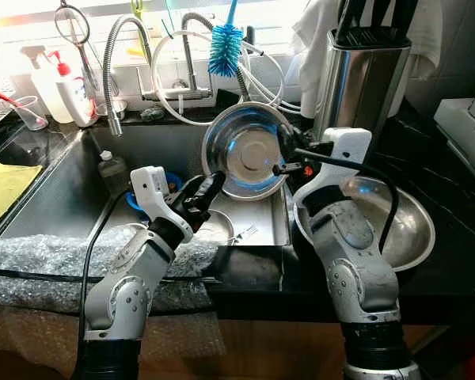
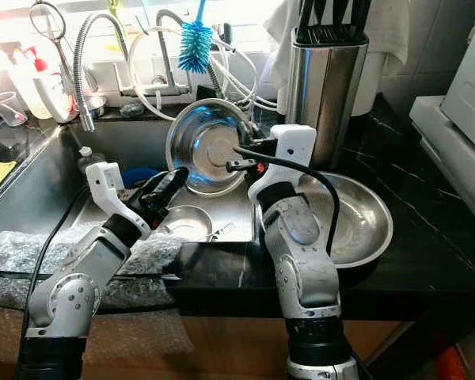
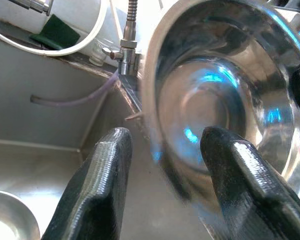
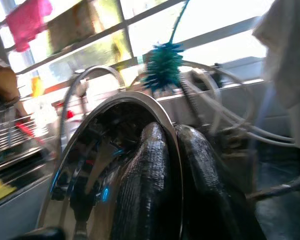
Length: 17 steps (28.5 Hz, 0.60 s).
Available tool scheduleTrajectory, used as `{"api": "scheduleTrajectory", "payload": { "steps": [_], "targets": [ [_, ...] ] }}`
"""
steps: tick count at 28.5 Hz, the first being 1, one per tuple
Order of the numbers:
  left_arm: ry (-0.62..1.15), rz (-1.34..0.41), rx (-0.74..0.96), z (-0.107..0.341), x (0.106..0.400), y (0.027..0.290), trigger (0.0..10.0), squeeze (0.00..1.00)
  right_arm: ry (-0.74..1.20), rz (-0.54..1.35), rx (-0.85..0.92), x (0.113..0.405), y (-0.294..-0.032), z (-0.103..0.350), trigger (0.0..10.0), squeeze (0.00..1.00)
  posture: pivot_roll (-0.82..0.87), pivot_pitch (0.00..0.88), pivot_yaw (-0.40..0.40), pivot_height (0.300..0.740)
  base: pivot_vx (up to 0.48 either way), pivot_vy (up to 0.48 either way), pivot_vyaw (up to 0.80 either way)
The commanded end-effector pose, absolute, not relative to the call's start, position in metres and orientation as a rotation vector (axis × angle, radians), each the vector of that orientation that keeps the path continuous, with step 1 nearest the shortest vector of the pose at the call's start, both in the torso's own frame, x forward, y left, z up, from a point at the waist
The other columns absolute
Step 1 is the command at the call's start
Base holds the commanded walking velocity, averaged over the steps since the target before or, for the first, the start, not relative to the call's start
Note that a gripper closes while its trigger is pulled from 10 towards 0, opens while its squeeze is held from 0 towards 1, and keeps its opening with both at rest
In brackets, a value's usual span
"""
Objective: Kitchen organization
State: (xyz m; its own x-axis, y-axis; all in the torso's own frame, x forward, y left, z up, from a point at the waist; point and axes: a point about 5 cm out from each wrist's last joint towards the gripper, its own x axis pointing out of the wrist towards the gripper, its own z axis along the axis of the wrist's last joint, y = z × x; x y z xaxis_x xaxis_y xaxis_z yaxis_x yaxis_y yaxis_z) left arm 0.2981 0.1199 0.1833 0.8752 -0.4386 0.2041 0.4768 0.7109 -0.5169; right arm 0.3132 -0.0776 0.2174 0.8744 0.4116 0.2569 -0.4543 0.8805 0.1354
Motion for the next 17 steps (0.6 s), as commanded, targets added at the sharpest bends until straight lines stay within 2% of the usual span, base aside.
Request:
{"api": "scheduleTrajectory", "payload": {
  "steps": [1,8,9,10,11,12,13,17],
  "targets": [
    [-0.078,-0.51,-0.593,0.1881,0.298,0.1203,10.0,0.0,-0.219,0.522,0.198,0.3094,-0.0661,0.2183,10.0,0.0,-0.11,0.0,0.088,0.74,0.0,0.0,0.0],
    [-0.077,-0.481,-0.632,0.1878,0.2986,0.1227,10.0,0.0,-0.219,0.55,0.195,0.307,-0.063,0.2192,10.0,0.0,-0.11,0.0,0.084,0.74,0.0,0.0,0.0],
    [-0.077,-0.48,-0.632,0.1878,0.2986,0.1229,9.5,0.0,-0.219,0.551,0.195,0.307,-0.0631,0.2191,10.0,0.0,-0.11,0.0,0.083,0.74,0.0,0.0,0.0],
    [-0.08,-0.474,-0.637,0.1879,0.2987,0.1238,4.1,0.0,-0.219,0.552,0.192,0.3071,-0.0634,0.2193,10.0,0.0,-0.11,0.0,0.081,0.74,0.0,0.0,0.0],
    [-0.081,-0.47,-0.641,0.188,0.2988,0.1243,4.1,0.0,-0.22,0.551,0.191,0.3073,-0.0636,0.2195,10.0,0.0,-0.11,0.0,0.081,0.74,0.0,0.0,0.0],
    [-0.082,-0.468,-0.643,0.1879,0.2989,0.1246,2.7,0.0,-0.221,0.55,0.19,0.3076,-0.0638,0.2196,10.0,0.0,-0.11,0.0,0.08,0.74,0.0,0.0,0.0],
    [-0.082,-0.466,-0.643,0.1877,0.2989,0.1249,2.2,0.0,-0.222,0.548,0.189,0.3078,-0.0641,0.2197,10.0,0.0,-0.11,0.0,0.08,0.74,0.0,0.0,0.0],
    [-0.079,-0.459,-0.643,0.1863,0.2985,0.1263,2.5,0.0,-0.226,0.521,0.19,0.31,-0.0673,0.22,10.0,0.0,-0.11,0.0,0.079,0.74,0.0,0.0,0.0]
  ]
}}
